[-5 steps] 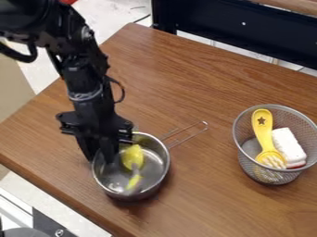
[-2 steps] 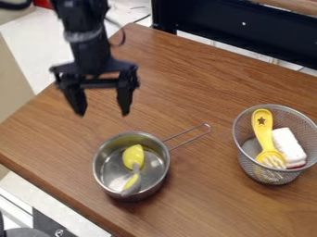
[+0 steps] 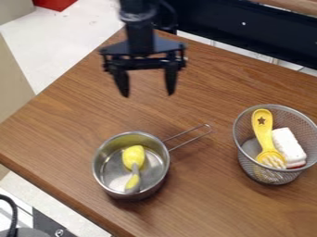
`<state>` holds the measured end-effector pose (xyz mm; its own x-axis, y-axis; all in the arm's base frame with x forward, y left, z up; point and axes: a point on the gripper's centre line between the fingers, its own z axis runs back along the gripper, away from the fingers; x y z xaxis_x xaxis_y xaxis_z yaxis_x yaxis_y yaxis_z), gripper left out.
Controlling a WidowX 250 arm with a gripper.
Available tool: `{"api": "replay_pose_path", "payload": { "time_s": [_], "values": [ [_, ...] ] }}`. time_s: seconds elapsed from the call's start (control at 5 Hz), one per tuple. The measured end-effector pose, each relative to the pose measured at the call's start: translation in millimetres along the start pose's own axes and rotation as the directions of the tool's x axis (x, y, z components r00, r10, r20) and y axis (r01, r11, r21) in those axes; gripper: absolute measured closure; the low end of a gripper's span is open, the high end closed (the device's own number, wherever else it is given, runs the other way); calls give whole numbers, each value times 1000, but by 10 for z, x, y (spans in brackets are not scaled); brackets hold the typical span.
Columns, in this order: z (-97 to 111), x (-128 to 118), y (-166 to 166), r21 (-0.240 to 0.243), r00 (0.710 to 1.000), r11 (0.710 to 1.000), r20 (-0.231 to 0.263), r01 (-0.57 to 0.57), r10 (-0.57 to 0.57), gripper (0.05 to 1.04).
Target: Take the basin and put it on the left side of the table
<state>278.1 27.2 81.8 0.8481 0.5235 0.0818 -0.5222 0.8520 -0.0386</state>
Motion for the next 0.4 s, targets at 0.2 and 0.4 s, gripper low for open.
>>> {"api": "replay_pose_path", "payload": {
  "time_s": [0.2, 0.4],
  "values": [
    [-186, 115, -320, 18, 1000, 1000, 10, 5, -5, 87],
    [-264, 296, -572, 21, 998, 999, 51, -26, 24, 87]
  ]
}}
